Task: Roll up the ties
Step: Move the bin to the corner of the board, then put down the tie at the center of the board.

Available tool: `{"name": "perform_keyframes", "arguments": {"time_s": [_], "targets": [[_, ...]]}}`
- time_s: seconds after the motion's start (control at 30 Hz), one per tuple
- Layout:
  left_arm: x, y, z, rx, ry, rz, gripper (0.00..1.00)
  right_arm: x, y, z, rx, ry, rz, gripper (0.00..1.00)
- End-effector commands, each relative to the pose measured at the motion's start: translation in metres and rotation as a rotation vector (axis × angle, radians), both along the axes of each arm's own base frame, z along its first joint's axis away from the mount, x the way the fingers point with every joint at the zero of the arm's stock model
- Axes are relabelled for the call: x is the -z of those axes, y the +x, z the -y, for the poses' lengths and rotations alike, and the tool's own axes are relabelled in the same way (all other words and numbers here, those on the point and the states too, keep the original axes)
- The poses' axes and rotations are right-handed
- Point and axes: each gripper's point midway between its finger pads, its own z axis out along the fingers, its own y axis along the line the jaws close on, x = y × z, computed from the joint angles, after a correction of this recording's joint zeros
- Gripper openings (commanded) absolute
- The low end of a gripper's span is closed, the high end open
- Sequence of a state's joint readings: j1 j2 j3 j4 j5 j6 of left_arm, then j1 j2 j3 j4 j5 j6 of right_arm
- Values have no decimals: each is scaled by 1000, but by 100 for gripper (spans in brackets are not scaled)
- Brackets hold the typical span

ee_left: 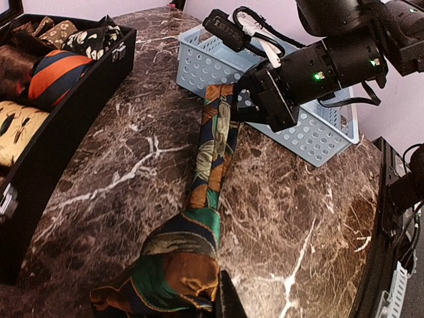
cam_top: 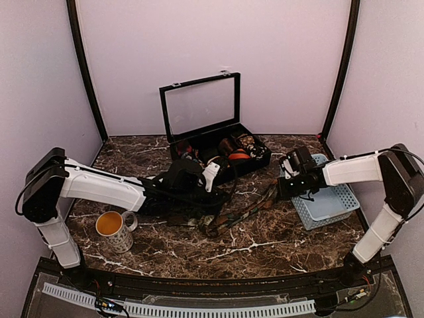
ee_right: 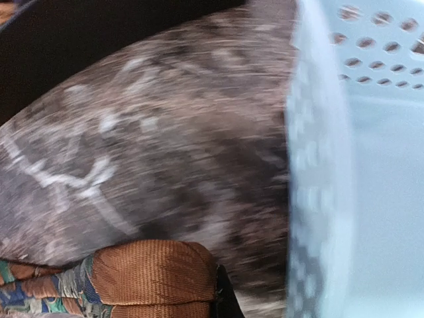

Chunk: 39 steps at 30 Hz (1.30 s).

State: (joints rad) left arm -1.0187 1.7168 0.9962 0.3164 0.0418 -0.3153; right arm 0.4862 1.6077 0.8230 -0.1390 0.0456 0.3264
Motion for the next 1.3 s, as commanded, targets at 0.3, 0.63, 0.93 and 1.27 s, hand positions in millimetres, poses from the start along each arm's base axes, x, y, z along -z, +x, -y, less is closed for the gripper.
{"name": "perform_keyframes", "arguments": {"time_s": [0.3, 0.63, 0.93, 1.27], "targets": [[-36, 14, 9, -11, -51, 84, 0, -75, -20, -11, 0, 261, -7, 0], [-25, -2, 6, 33, -48, 39, 0, -53, -119, 12, 298, 382, -164, 0], [-19, -4, 20, 63, -85, 13, 0, -35, -162, 88, 824, 498, -156, 0], [-20, 0, 34, 77, -114, 1, 0, -20, -174, 102, 1024, 398, -268, 0]]}}
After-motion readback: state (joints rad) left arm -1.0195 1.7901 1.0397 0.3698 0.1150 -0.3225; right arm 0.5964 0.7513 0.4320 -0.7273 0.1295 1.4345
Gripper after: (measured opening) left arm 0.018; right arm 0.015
